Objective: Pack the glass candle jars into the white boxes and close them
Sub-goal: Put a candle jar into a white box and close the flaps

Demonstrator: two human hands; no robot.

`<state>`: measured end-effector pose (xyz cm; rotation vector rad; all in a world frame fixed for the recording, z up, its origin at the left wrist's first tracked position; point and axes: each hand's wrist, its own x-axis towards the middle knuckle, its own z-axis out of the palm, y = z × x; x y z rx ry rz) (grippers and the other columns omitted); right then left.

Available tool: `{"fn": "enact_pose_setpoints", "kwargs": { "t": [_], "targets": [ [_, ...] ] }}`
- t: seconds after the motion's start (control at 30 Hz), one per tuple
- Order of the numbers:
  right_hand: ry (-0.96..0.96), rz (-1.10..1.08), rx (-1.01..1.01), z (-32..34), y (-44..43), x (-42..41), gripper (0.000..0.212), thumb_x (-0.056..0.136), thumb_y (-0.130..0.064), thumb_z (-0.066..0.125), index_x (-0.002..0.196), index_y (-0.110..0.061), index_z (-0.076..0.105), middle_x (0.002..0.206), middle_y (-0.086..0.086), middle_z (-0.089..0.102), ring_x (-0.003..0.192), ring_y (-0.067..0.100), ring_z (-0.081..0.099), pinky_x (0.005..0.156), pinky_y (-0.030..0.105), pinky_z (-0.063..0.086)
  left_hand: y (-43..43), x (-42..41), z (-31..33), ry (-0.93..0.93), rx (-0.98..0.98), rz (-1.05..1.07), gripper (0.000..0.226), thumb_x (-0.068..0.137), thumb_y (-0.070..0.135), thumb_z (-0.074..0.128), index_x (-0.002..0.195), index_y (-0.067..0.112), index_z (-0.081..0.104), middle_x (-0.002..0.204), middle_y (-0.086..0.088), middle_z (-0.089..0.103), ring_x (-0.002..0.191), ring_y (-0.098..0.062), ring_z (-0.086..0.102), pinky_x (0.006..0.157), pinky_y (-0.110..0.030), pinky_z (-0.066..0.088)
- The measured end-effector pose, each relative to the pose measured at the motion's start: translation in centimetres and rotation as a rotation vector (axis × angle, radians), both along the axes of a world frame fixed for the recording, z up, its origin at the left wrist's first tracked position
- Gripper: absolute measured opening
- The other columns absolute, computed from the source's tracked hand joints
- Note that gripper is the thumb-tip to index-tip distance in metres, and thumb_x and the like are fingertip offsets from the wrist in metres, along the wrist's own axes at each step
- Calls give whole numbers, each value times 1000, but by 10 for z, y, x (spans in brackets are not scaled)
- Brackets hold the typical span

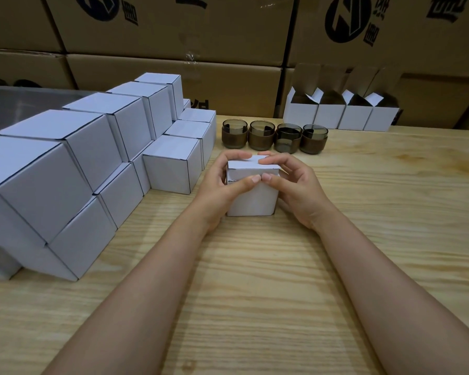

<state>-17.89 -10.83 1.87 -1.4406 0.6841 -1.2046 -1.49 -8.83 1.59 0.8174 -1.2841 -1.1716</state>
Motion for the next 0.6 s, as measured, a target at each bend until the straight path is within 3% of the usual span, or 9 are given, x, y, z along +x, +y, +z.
{"fn": "enact_pose_setpoints", "kwargs": {
  "t": [0.3, 0.43, 0.6],
  "targets": [
    [-7, -20, -8, 1, 0, 1, 20, 78, -2, 68, 88, -19, 67, 126, 7, 55, 102, 11, 64, 85, 36, 53, 1, -2, 3, 43, 38, -46, 38, 68, 13, 69, 101, 27, 57, 115, -11, 55, 99, -20, 57, 76, -28, 51],
    [16, -20, -11, 2, 0, 0, 19, 75, -4, 68, 85, -20, 67, 126, 8, 55, 101, 11, 65, 83, 33, 53, -1, -1, 2, 54, 44, -64, 38, 68, 13, 69, 101, 27, 56, 113, -7, 56, 93, -15, 59, 69, -22, 51],
    [34, 7, -31, 3, -2, 0, 15, 72, -5, 64, 83, -15, 61, 120, 5, 52, 94, 9, 64, 75, 26, 51, -2, 2, -1, 39, 32, -61, 36, 69, 11, 76, 98, 24, 58, 105, 7, 60, 94, -9, 61, 72, -20, 51]
  ]
}}
